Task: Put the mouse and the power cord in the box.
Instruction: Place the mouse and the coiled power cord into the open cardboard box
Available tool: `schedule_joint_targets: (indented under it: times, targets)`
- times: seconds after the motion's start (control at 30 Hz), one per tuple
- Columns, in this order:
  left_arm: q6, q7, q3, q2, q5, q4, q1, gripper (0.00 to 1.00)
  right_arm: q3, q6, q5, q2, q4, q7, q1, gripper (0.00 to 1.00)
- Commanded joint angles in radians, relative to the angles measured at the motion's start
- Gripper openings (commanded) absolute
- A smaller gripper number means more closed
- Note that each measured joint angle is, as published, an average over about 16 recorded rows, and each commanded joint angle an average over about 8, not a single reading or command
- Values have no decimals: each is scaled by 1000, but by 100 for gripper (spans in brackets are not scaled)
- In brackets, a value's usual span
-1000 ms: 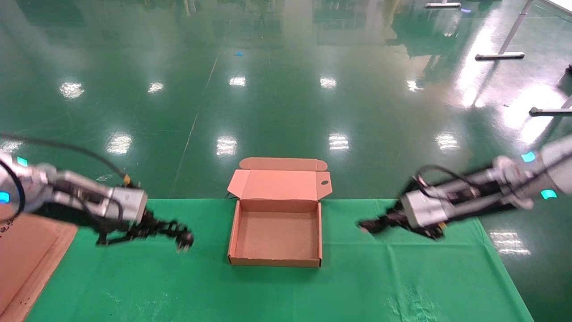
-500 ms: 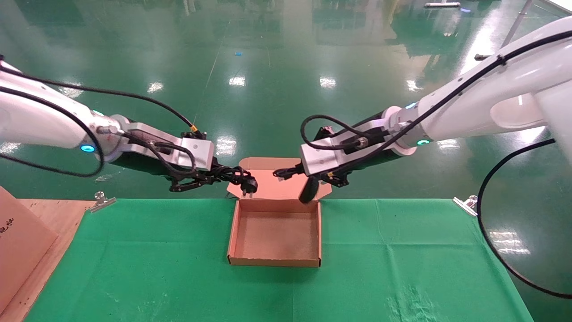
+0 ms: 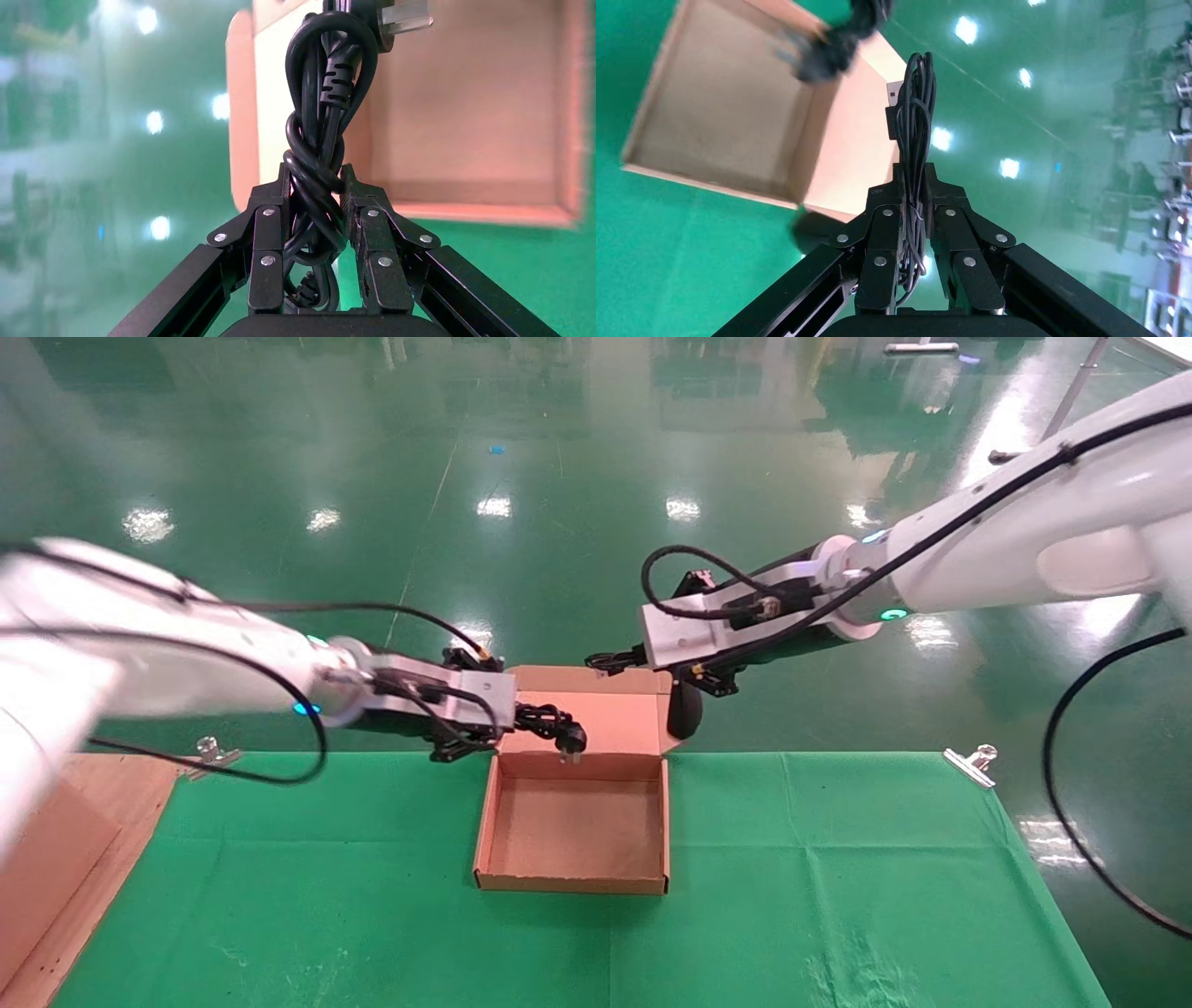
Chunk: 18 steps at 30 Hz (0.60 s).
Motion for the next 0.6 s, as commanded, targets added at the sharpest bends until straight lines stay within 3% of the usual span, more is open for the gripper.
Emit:
schedule_joint_targets:
  times: [0.03, 0.3, 0.6]
  targets:
    - [-71, -29, 0, 14, -1, -27, 38, 0, -3, -27, 8, 6, -13, -7, 13, 0]
    - [-397, -308, 141, 19, 7, -288, 237, 0, 10, -99, 36, 44, -98, -84, 38, 0]
    - [-413, -525, 347, 17, 40, -326, 290, 0, 13, -106, 41, 64, -165, -142, 36, 0]
